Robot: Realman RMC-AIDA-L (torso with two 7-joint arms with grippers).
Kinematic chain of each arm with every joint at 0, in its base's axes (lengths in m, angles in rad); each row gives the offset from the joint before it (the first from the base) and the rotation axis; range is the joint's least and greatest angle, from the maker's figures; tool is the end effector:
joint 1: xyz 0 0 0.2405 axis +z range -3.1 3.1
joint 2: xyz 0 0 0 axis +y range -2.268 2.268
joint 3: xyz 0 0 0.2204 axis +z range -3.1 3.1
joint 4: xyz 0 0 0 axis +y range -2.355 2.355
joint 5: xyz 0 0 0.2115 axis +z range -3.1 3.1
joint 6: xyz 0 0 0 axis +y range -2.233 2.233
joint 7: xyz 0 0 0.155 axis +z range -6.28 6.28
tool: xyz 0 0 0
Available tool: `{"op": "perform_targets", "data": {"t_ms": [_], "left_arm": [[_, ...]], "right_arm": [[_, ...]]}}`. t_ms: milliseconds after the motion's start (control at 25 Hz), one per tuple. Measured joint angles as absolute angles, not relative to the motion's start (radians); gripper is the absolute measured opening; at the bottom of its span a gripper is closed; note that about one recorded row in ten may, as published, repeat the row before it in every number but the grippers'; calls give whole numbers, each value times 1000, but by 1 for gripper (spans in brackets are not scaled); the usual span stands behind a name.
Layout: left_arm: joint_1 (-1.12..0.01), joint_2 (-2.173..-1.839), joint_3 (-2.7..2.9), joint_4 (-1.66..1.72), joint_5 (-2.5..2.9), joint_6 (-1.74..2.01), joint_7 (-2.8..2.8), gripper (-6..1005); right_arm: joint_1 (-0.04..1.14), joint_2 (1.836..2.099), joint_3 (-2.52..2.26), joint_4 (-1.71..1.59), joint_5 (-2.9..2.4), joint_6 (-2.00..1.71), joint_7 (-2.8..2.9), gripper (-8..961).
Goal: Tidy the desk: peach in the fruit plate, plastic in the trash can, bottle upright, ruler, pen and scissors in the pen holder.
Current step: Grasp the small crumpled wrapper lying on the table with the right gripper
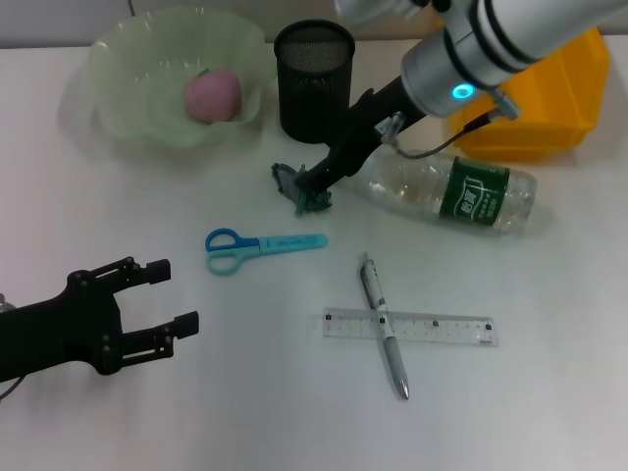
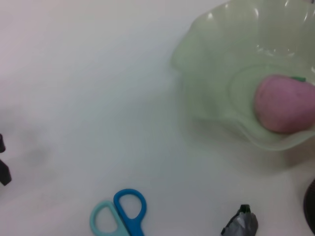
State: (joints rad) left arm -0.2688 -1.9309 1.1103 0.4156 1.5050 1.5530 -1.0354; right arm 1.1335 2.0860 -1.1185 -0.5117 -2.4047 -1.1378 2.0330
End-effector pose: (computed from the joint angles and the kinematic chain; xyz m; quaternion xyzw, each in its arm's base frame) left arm -0.2984 0.2425 0.0054 -0.9263 -0.2108 -0.2710 0.1554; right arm 0.1015 0.4092 -0.0691 -0.9751 0.1776 -0.0694 0.1135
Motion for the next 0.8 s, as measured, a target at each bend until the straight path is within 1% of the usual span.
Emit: {"op": "perform_targets", "data": {"t_ms": [360,800], "left_arm": [[-276,-1935,1104,416,1506,1553,-1035,807],[-278,-1943,1103,416,1506,1547,-1035,805]], "right_arm": [[1070,2090,-1330,-481,-2194,-970,1960,789],[1052,2092,-1485,-411,-2006,-837,1859,789]]}}
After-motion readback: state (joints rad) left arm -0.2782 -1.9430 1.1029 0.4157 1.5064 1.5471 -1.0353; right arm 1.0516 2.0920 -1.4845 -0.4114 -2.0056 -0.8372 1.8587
